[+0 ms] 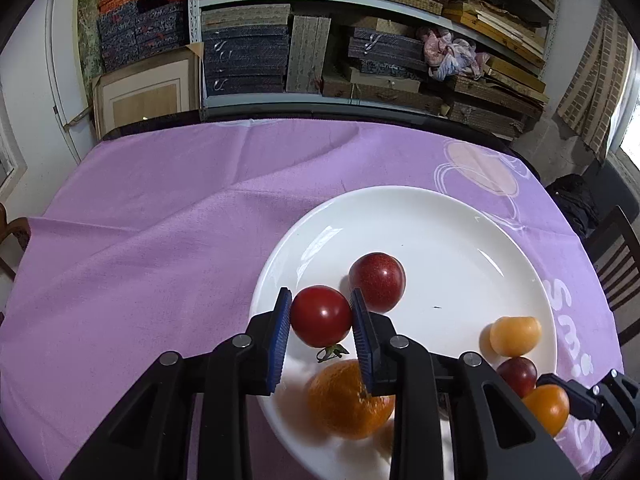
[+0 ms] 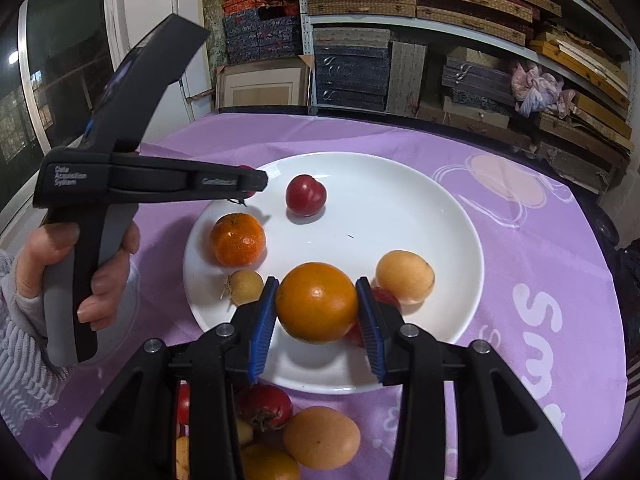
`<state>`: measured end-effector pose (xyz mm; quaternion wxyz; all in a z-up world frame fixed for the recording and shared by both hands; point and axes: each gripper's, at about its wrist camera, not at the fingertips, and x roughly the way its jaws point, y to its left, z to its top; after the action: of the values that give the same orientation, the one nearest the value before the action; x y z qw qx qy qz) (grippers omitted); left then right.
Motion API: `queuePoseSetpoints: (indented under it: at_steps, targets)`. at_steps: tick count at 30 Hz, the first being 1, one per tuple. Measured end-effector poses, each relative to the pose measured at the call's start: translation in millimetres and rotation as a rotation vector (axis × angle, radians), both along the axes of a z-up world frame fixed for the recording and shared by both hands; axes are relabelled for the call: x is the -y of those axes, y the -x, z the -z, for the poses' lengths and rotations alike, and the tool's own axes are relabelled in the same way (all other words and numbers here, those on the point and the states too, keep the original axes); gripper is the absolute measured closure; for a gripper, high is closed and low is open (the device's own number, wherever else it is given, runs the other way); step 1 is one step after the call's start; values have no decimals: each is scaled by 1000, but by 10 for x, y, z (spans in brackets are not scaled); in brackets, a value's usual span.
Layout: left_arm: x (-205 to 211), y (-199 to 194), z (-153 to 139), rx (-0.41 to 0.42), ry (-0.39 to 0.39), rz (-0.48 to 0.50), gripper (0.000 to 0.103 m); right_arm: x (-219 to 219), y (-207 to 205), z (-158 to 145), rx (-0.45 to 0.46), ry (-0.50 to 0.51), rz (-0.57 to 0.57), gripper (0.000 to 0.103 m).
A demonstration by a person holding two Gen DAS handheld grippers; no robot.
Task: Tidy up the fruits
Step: 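Place the cherry tomato and orange tomato in the white dish, opening both tools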
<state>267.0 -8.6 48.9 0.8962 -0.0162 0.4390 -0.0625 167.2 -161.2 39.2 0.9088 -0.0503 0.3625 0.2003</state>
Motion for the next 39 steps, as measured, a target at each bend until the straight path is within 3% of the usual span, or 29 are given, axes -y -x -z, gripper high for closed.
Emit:
queuePoseSetpoints:
  at_steps: [5, 7, 9, 11, 13, 15, 16, 20, 26, 32, 39]
  targets:
    - [32, -38, 94, -15, -12, 9, 67, -109, -80, 119, -18, 36, -16, 63]
    - [8, 13, 50, 6, -13, -1, 56, -93, -53, 124, -9, 39, -15, 54]
    - [-28, 102, -28, 22, -7, -3, 55, -18, 7, 64, 3, 18, -5, 44]
    - [-107, 239, -133, 42, 11, -7, 55, 96, 95, -42, 19, -11, 8, 43]
    - [-219, 452, -248, 63, 31, -19, 47, 247, 235, -150, 37, -41, 33, 34]
    - [-319, 736, -324, 99, 26, -36, 37, 463, 428, -221, 66, -86, 81, 11]
    - [-347, 891, -336, 115, 15, -39, 35, 566, 521, -229, 81, -109, 110, 7]
    - [-388, 1497, -244, 123, -19, -11, 35, 968, 810, -80, 58, -197, 193, 7]
    - [-482, 2151, -4, 121, -3, 5, 35, 1477, 947, 314, -46, -330, 320, 7]
    - [-485, 2316, 202, 104, 30, 68, 35, 1605, 982, 255, 8, -348, 350, 7]
    - [-258, 2346, 313, 121, -69, 152, 35, 1508, 938, 267, -3, -316, 338, 7]
